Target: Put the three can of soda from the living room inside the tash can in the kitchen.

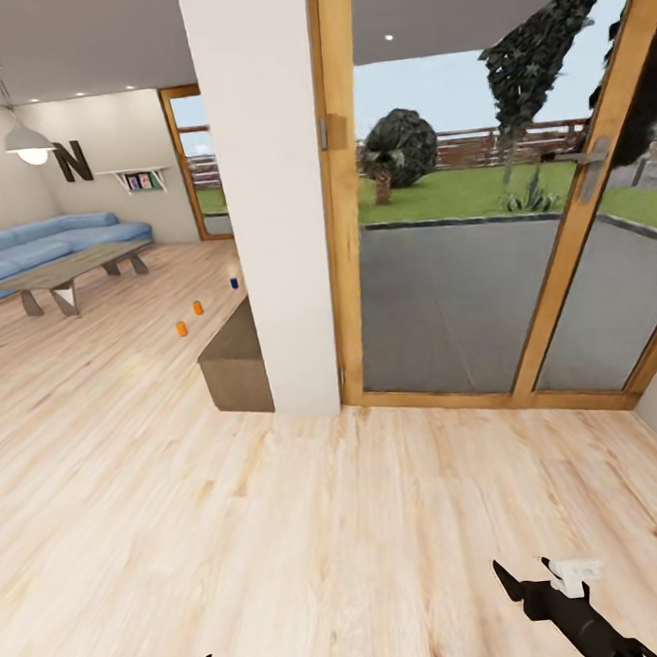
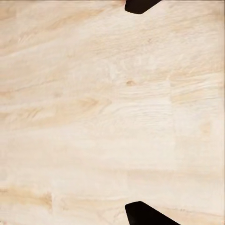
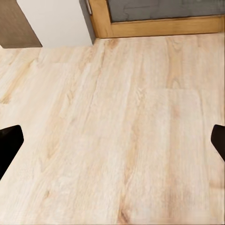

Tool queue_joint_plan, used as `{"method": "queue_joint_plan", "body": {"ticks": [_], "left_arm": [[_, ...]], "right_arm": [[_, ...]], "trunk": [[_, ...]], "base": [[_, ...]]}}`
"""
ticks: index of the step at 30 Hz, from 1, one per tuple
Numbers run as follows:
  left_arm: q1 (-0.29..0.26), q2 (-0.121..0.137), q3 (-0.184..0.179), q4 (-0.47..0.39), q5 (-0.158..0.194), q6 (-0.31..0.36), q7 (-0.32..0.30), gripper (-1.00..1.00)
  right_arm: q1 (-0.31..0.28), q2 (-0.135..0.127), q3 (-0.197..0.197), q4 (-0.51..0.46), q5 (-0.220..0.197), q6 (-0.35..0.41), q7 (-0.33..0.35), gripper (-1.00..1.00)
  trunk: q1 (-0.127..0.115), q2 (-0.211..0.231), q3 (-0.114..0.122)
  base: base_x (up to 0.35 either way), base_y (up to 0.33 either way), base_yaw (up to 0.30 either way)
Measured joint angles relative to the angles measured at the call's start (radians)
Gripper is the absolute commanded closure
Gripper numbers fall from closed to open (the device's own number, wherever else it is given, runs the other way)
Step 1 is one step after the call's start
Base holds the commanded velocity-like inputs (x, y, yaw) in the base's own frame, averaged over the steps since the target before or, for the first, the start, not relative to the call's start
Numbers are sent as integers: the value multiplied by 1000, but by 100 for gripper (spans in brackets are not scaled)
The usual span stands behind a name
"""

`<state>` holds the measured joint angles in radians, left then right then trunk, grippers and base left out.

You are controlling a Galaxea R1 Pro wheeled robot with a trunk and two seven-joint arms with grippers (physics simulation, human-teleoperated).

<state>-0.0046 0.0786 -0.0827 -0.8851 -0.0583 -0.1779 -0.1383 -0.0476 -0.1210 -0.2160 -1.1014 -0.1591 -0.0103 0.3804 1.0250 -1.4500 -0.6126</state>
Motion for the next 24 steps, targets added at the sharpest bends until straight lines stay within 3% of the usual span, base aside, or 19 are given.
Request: {"method": "queue_joint_plan", "body": {"ticks": [24], "left_arm": [[0,2,-8,0,2,0,-11,-100]], "right_arm": [[0,-1,0,0,0,2,0,-100]], "trunk": [[0,0,20]], "base": [[0,-271,-198]]}}
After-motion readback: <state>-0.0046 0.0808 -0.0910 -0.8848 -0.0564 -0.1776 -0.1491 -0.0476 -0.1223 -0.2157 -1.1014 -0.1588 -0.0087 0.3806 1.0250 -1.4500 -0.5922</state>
